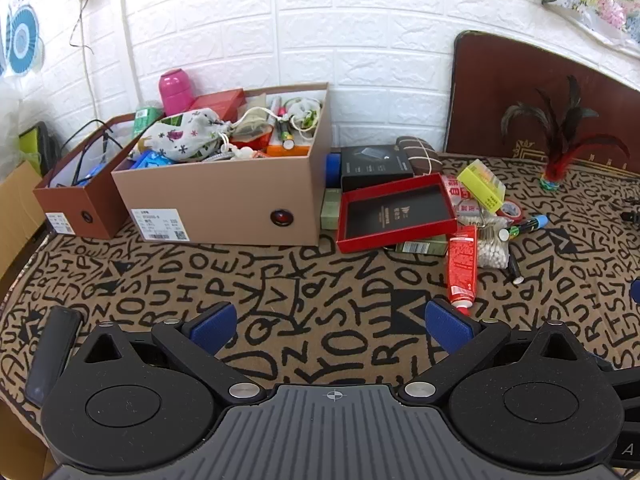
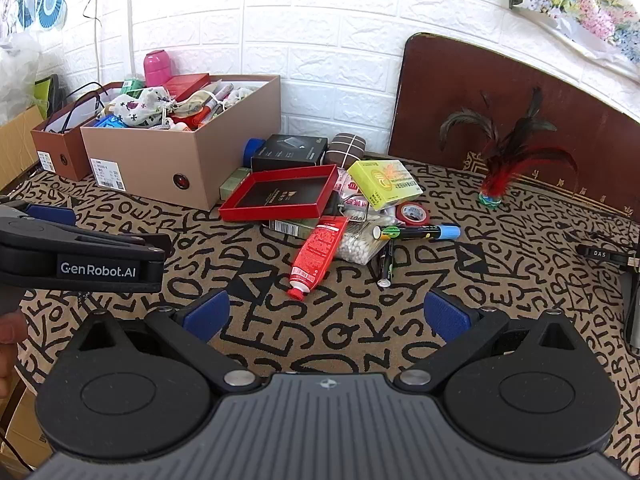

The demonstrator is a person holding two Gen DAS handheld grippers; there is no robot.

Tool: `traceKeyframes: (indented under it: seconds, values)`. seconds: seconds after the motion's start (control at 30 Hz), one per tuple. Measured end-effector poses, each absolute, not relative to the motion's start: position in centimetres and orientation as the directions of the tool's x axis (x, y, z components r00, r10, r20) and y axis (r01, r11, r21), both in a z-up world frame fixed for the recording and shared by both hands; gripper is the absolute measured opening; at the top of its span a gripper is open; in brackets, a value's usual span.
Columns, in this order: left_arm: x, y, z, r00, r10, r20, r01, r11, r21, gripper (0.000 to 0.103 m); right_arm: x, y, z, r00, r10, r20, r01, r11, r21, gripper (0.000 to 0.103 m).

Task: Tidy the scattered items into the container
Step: 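Move both grippers toward the red-rimmed black tray on the table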

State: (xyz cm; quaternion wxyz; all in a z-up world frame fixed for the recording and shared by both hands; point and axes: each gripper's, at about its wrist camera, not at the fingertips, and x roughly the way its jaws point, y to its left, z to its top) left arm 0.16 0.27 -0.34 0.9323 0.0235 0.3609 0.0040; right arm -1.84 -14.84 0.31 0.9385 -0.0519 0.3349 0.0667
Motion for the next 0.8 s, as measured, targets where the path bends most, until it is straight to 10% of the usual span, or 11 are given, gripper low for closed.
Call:
traceKeyframes:
  seconds: [0.8]
  values:
    - [6.0, 0.5, -5.6, 0.655, -0.034, -0.755, 0.031, 0.999, -0.017, 0.103, 3.8, -15.4, -5.3, 0.691, 0.104, -0.715, -0.143, 0.99, 0.006, 0.103]
